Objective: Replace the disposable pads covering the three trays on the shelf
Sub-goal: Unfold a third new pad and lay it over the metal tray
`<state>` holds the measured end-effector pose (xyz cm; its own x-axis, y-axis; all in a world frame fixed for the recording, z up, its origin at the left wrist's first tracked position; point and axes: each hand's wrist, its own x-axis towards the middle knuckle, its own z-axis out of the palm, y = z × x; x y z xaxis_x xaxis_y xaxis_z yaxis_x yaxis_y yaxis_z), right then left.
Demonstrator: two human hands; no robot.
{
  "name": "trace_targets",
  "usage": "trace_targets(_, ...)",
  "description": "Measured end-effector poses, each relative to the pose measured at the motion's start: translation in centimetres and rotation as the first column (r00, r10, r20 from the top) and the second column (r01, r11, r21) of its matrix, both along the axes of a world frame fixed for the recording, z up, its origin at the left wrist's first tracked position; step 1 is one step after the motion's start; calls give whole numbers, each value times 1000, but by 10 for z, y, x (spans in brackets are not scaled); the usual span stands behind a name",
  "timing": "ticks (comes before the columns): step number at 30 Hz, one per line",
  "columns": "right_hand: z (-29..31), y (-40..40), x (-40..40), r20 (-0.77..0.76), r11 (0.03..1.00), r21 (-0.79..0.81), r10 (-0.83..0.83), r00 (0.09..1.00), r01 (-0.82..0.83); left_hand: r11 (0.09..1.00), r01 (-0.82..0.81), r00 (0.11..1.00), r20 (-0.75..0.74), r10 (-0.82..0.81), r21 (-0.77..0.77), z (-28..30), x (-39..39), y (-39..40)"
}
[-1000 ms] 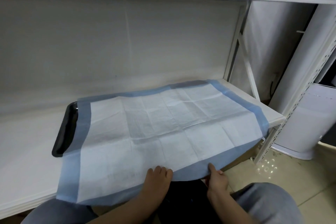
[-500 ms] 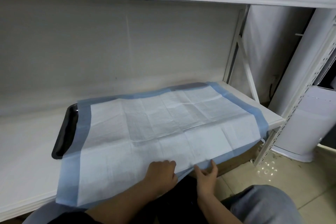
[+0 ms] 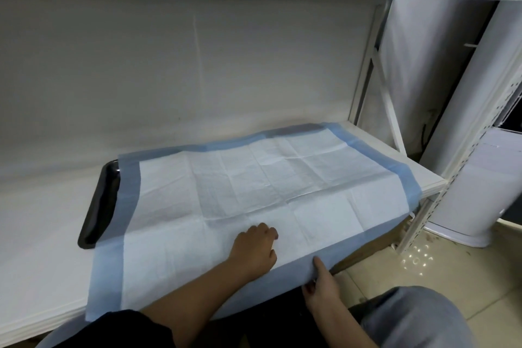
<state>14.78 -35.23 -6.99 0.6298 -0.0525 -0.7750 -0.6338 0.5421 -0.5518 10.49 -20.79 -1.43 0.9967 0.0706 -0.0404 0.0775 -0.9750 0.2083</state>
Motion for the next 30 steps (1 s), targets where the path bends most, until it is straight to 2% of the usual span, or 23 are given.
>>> trace_targets(5, 26, 0, -5, 281, 934, -297, -115, 953, 200, 997, 80, 997, 16, -80, 22, 6, 16, -1)
trace_targets(9, 60, -3, -10, 489, 870, -355, -140, 861, 343, 996, 87, 996, 17, -87, -4, 13, 28, -2)
trace_targets(11, 67, -3, -14, 582, 871, -333, -110, 806, 360, 995, 91, 996, 28, -90, -33, 20, 35, -2)
trace_targets(14, 74, -1, -15, 691, 873, -392, 71, 719, 290, 991, 99, 995, 16, -98, -93, 32, 44, -3)
trace_targets(16, 77, 2, -11, 694, 889, -421, 191, 694, 177, 987, 94, 995, -5, -95, -133, 41, 49, -2)
trace_targets(18, 79, 6, -4, 648, 882, -463, 269, 712, 88, 983, 78, 996, -19, -82, -167, 47, 53, 0)
trace_targets(22, 84, 7, 8, 571, 795, -605, 396, 719, 42, 978, 84, 995, -41, -94, -192, 55, 61, 5)
trace_targets(25, 100, 6, 15, 607, 728, -681, 506, 613, 74, 969, 72, 996, -37, -83, -235, 60, 68, 14)
trace_targets(30, 145, 10, 34, 701, 722, -685, 620, 354, 92, 914, 28, 998, 60, -4, -404, 83, 82, 29)
